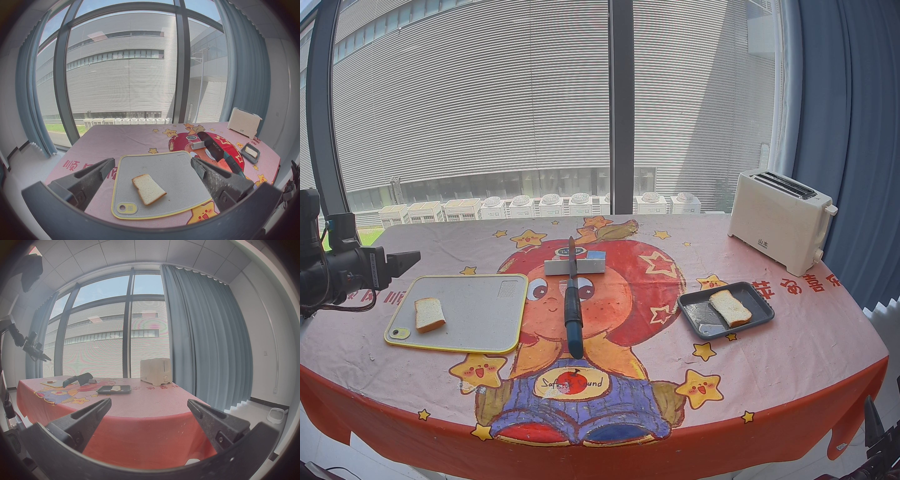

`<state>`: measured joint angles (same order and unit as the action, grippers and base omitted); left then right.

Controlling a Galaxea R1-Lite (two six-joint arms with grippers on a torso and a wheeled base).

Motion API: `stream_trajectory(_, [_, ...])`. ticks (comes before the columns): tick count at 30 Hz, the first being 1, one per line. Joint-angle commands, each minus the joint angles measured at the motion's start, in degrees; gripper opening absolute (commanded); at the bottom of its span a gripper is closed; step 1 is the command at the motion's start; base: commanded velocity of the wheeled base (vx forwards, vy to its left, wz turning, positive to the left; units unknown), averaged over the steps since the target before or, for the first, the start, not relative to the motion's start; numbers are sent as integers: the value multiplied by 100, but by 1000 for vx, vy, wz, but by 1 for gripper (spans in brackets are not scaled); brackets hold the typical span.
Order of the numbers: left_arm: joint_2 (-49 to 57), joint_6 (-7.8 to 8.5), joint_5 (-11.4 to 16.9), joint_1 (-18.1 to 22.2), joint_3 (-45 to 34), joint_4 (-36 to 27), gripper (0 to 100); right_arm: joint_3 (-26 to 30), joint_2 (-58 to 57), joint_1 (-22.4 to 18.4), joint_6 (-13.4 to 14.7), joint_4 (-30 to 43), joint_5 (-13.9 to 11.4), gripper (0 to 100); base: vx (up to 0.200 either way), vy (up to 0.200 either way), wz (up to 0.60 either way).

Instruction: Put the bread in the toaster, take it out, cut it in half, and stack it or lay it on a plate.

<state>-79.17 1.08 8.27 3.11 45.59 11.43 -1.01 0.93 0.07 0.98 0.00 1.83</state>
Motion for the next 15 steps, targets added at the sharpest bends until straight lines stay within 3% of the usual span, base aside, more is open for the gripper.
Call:
stream_trajectory(1, [-319,-73,-9,14,73,17,100,92,-93,1,-1,0,2,100,0,0,0])
stream_trajectory(8, [-547,-100,-18,14,143,25,100,92,-93,1,-1,0,2,100,0,0,0])
stream_trajectory(15, [-952,-100,-519,-3,240,43,100,92,-93,1,-1,0,2,100,0,0,0])
